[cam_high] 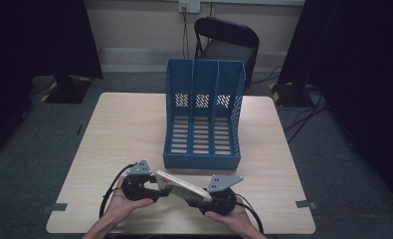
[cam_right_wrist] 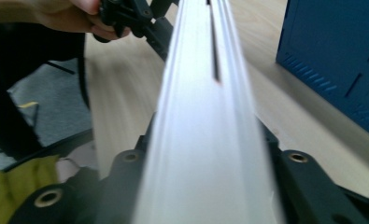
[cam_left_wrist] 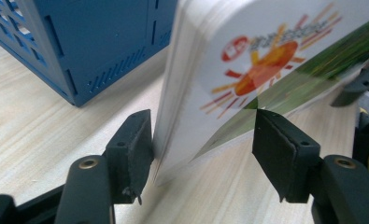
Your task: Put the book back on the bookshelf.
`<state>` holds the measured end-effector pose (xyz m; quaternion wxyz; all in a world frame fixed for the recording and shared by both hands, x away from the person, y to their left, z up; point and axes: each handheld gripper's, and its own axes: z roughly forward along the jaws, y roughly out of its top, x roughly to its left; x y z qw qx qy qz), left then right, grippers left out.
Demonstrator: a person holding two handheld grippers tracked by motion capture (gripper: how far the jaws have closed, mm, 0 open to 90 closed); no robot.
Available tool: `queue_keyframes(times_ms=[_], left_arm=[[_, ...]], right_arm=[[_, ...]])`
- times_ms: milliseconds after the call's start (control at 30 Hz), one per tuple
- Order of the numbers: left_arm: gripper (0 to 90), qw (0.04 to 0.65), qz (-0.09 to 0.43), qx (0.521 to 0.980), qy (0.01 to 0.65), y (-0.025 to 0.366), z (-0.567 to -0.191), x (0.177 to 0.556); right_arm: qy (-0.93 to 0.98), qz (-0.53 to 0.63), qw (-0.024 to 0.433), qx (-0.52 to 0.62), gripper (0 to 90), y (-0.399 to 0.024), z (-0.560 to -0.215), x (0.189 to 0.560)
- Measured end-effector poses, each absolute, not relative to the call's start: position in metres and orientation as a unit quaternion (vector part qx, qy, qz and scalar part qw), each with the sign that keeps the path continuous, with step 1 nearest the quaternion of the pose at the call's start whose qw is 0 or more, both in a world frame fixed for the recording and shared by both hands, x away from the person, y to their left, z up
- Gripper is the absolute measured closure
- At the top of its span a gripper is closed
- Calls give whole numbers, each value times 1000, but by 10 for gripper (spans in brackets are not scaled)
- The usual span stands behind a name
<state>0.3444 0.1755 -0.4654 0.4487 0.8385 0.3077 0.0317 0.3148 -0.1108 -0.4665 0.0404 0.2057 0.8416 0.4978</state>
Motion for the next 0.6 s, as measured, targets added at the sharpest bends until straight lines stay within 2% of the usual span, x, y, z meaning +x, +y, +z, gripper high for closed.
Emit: queue_keyframes(times_ms=[100, 233, 267, 433, 600], left_arm=[[401, 449, 34, 837, 309, 176, -466, 345], [418, 451, 38, 835, 313, 175, -466, 346], [433, 449, 41, 837, 311, 175, -466, 347], [455, 450, 42, 836, 312, 175, -467, 348], [421, 454, 33, 830, 322, 179, -465, 351]], right_arm=[[840, 499, 42, 211, 687, -112, -468, 317], [835, 501, 35, 225, 693, -113, -473, 320], [837, 496, 46, 226, 746, -113, -475, 320], [839, 491, 46, 230, 759, -114, -474, 323], [842, 487, 50, 227, 761, -113, -472, 323]])
